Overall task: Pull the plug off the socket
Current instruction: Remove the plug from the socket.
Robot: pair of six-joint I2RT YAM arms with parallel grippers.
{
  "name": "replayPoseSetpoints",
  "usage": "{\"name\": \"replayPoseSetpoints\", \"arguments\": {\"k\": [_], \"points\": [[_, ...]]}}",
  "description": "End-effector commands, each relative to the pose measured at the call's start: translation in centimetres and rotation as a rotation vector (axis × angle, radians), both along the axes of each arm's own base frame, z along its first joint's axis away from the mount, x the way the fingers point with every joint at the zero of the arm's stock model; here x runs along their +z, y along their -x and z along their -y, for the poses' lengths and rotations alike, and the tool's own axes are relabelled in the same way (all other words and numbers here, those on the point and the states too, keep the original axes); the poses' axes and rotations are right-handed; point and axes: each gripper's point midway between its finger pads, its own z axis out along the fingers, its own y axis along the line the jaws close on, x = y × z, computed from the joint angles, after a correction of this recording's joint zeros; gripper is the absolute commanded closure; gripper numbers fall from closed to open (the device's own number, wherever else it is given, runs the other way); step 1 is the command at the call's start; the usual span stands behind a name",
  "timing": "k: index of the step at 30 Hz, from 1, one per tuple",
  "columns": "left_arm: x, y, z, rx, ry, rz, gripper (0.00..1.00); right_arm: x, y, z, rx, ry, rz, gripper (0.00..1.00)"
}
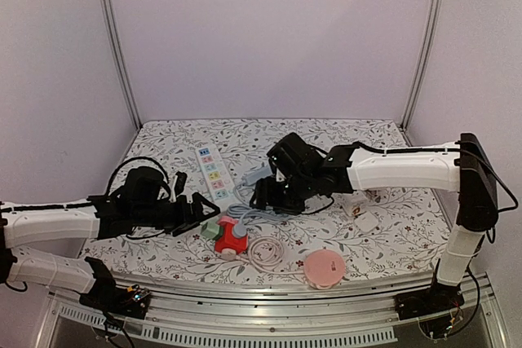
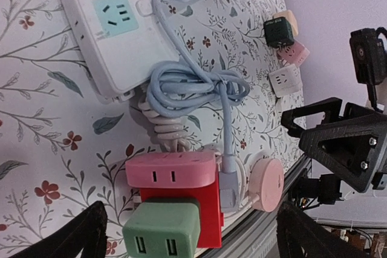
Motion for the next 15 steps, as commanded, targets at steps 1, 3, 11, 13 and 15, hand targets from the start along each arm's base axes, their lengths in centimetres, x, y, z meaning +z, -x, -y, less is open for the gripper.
{"name": "replayPoseSetpoints", "arguments": {"k": [1,3,11,13,15], "points": [[-0.2,-0.1,0.7,-0.024,0.061,-0.006,0.04,-0.9,0.5,-2.5,0.008,-0.027,-0.048,0.33],[-0.4,0.1,0.9,-0.035,0.067,-0.013,0.04,-1.4,0.5,-3.2,0.016,-0.024,-0.057,0.33],[-1.4,0.6,0.8,-0.058,0.052,-0.03,0.04,-3.5,0.8,-5.5,0.022,-0.034,-0.103,0.38],[-1.7,0.8,0.9,-0.065,0.049,-0.039,0.05,-4.0,0.7,-6.1,0.024,-0.036,-0.115,0.39],[-2.0,0.9,0.9,-0.075,0.045,-0.05,0.04,-4.4,0.8,-6.5,0.026,-0.036,-0.124,0.4]]}}
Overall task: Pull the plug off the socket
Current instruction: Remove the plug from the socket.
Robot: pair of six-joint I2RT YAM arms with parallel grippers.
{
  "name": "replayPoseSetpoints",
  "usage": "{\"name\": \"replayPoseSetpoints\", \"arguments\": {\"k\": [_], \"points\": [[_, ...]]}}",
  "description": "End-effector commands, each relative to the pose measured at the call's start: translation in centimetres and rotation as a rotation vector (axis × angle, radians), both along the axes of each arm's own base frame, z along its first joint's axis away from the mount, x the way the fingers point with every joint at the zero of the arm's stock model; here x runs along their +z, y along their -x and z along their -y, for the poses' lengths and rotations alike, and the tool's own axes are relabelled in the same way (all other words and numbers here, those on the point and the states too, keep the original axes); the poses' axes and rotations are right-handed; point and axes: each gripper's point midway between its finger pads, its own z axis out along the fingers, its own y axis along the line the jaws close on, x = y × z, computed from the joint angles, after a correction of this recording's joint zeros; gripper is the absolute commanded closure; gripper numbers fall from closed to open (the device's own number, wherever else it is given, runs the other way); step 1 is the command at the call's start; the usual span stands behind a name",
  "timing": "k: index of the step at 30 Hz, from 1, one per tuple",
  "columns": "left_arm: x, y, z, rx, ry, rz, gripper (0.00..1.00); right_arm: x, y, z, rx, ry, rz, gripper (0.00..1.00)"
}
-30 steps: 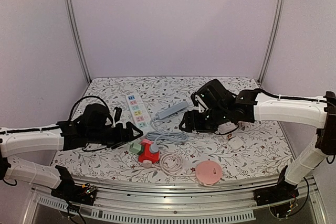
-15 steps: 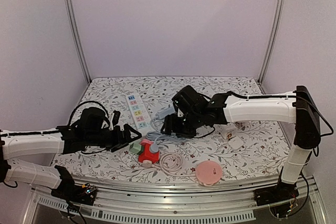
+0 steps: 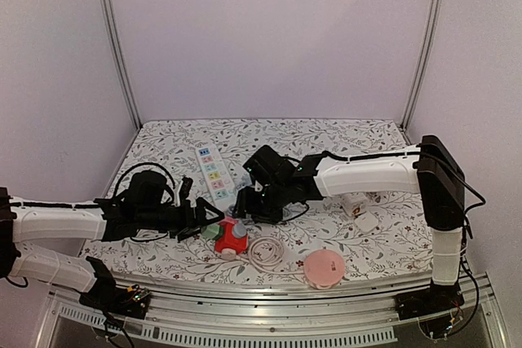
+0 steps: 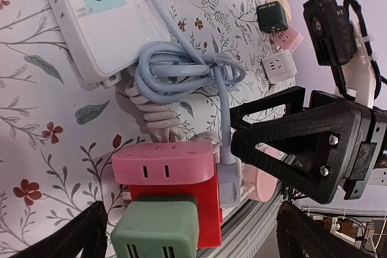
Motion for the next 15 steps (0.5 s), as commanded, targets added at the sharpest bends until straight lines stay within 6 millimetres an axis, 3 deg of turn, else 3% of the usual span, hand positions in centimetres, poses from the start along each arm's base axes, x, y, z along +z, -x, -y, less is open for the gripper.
{"name": "replayPoseSetpoints", "arguments": {"k": [1,9,15], "points": [[-1.1,0.4,-0.1,-0.025,-0.009,-0.023,0.05,-1.0,0.2,-1.7,0.006,-0.017,-0.032,0.41],[-1.7,0.8,0.0,-0.045,-0.01,-0.044,0.04,-2.0,0.0,-1.6,-0.024,0.002,-0.045,0.53],[-2.3,1.3,0.1,-0.063,-0.008,-0.07,0.05,-2.3,-0.1,-1.6,-0.046,0.001,-0.059,0.69]]}}
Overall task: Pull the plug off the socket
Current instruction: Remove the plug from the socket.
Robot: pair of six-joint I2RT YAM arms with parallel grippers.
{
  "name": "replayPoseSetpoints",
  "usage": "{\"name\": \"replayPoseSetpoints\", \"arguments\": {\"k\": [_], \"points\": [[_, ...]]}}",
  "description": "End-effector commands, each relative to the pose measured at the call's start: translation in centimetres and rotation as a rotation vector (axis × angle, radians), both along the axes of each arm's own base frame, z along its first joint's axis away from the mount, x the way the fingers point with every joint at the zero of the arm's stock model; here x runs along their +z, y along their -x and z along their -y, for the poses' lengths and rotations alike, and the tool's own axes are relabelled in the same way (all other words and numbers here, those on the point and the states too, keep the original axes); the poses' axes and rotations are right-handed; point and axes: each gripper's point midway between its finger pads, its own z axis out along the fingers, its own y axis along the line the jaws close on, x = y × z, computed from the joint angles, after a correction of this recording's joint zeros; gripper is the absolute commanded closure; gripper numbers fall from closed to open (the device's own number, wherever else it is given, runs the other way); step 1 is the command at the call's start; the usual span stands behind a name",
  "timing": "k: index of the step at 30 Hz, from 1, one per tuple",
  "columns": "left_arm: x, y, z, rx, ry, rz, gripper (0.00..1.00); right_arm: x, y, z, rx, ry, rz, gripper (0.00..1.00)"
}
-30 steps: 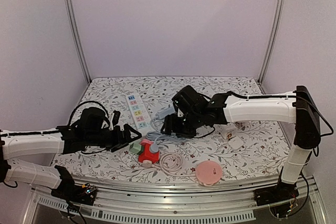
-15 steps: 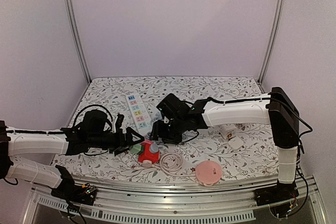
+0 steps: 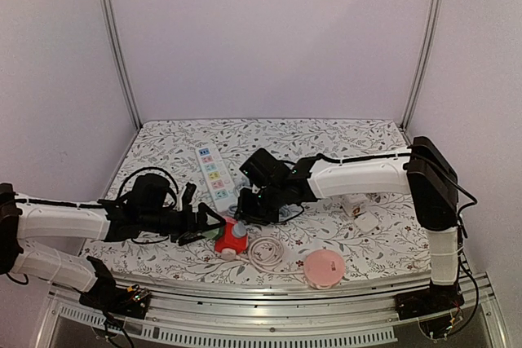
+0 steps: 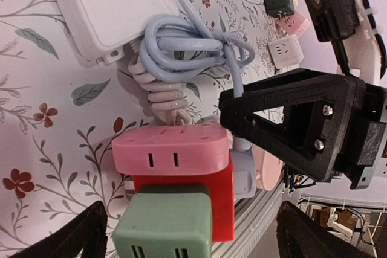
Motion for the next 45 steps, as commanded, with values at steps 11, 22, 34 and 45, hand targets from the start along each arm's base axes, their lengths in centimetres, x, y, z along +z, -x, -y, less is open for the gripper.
{"name": "replayPoseSetpoints", "arguments": {"k": [11,22,34,45], "points": [[-1.4,1.0,0.5,-0.042,0.018,-0.052,0.05,-0.4,-0.2,-0.5,-0.03,0.003,-0.001,1.0],[-1.8,1.6,2.2,-0.078,0.029,-0.077,0.05,0.4,-0.6,-0.7,-0.036,-0.017,0.02,1.0],[-2.5,1.6,3.4,-0.087,0.011,-0.098,0.1,1.0,-0.8,-0.6,-0.033,-0.019,0.045,1.0],[-2.9,1.5,3.5,-0.078,0.013,-0.112,0.31,1.7,-1.0,-0.4,-0.036,-0.021,0.065,1.0]]}}
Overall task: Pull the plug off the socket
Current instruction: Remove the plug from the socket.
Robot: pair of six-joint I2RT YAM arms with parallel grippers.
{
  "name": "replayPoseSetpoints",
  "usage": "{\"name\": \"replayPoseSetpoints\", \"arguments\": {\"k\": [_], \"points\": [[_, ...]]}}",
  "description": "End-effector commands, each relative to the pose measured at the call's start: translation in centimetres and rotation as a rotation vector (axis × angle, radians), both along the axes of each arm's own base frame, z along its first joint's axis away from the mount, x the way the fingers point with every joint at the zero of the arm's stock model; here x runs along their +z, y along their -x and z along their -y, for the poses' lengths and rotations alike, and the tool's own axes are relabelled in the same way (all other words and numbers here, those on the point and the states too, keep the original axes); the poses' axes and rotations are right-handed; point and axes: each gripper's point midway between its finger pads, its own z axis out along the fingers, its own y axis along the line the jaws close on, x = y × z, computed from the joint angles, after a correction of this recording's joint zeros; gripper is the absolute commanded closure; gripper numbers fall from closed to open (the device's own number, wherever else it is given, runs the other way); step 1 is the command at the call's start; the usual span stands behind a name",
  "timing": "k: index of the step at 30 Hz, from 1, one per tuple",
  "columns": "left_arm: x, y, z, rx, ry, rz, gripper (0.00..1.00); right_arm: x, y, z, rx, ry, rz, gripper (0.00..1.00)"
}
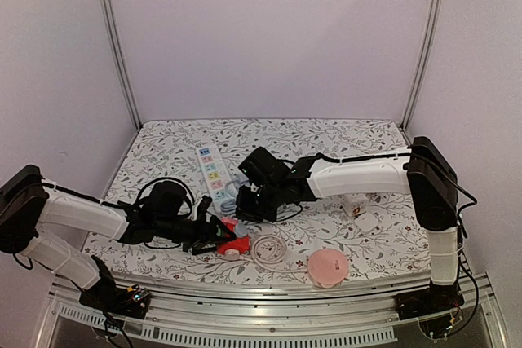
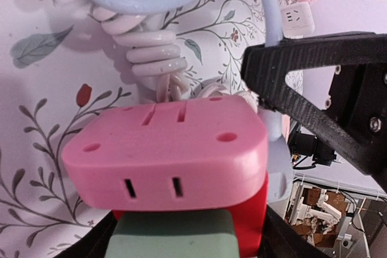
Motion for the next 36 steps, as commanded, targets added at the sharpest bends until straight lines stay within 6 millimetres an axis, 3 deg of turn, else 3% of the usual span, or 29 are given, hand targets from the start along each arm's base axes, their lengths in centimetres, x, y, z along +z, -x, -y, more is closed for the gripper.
{"name": "replayPoseSetpoints", "arguments": {"k": [1,17,36], "points": [[0.0,-0.5,0.5,0.008,0.001,0.011,0.33,1.6,-0.5,-0.1,0.005,-0.005,0.066,1.0],[-0.9,-0.5,0.0,0.023,-0.039,0.003,0.48,5.4,-0.5,0.8,-0.007,-0.061,0.125,1.0],[-0.2,-2.3,-0.9,0.156,-0.016,0.037,0.58,5.3,1.1,2.8,-0.035,-0.051,0.089,1.0]]}}
